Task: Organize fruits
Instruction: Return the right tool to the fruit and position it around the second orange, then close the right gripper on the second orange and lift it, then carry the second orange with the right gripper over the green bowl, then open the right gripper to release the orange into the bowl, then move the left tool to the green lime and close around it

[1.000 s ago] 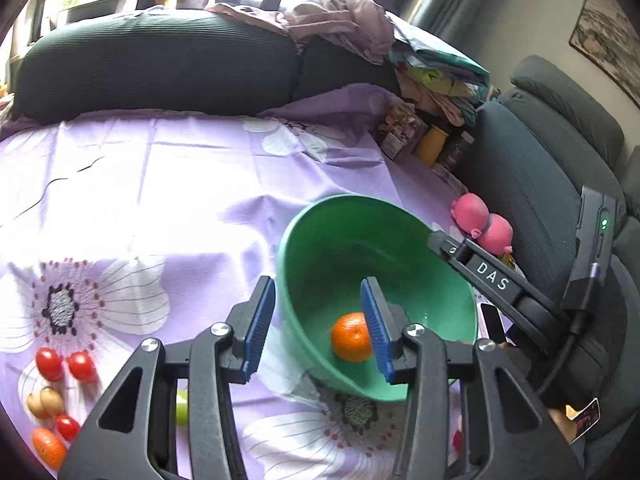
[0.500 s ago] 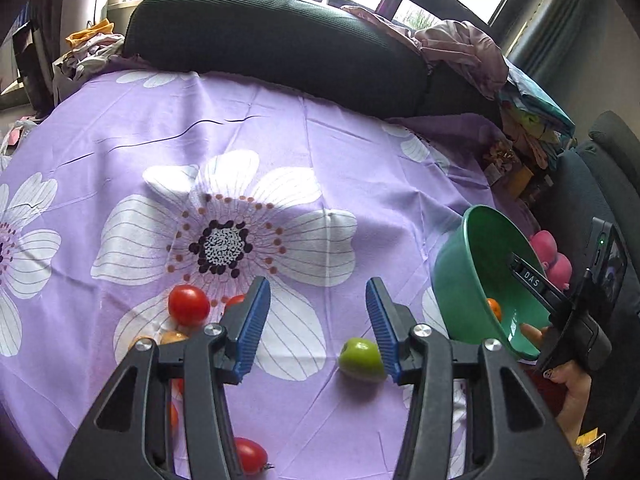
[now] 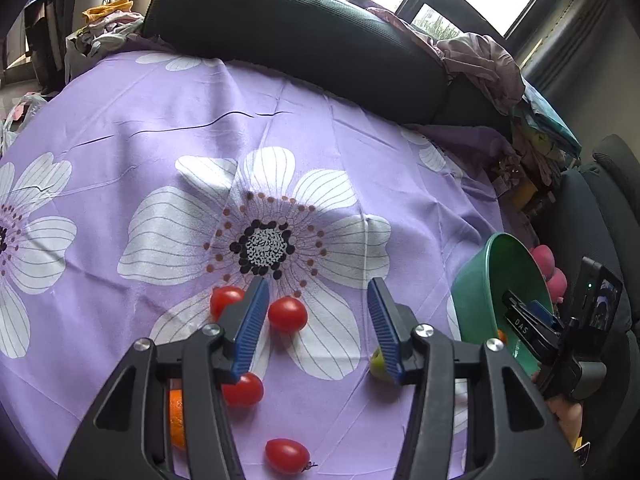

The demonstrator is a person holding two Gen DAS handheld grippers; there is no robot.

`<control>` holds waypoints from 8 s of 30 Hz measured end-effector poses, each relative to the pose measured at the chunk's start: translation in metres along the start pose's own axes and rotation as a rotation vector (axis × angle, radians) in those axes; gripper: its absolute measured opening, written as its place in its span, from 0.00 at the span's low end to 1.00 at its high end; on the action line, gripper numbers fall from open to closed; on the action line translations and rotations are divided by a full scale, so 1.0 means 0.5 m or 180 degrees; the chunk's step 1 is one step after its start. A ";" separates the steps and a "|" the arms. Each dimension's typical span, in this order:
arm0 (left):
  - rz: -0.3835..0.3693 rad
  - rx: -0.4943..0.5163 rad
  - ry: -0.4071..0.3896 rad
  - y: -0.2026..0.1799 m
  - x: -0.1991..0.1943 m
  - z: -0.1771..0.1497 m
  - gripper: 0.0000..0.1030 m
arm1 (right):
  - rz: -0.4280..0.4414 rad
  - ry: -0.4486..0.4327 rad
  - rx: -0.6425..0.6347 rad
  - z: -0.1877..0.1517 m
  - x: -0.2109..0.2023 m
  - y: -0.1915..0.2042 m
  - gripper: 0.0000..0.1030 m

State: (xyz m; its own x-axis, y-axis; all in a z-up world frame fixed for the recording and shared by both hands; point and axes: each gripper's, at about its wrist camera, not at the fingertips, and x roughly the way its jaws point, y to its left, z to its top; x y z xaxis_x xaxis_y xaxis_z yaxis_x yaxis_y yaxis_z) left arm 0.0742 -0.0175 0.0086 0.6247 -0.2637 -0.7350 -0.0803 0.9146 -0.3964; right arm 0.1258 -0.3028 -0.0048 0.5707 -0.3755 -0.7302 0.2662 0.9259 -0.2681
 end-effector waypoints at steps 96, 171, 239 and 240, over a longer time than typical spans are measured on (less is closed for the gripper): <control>0.0019 0.0234 0.0592 -0.018 0.084 -0.052 0.40 | 0.2941 0.1113 0.0201 -0.017 -0.020 0.251 0.40; -0.0918 0.1506 0.0099 -0.368 0.040 -0.066 0.40 | 0.2617 -0.0024 0.0857 0.023 -0.110 -0.059 0.40; -0.0280 0.0421 0.0529 -0.052 0.024 -0.083 0.59 | 0.2610 0.0439 0.0019 0.008 -0.120 0.152 0.50; -0.0318 0.0476 0.0585 -0.066 0.033 -0.091 0.59 | 0.2592 0.0467 0.0013 0.005 -0.115 0.157 0.50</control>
State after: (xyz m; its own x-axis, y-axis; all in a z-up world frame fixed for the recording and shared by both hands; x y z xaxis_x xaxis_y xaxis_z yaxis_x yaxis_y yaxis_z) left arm 0.0519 -0.0657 -0.0155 0.4709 -0.3939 -0.7893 0.0992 0.9127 -0.3963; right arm 0.1158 -0.2087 0.0179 0.4789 0.4224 -0.7696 -0.1838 0.9054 0.3826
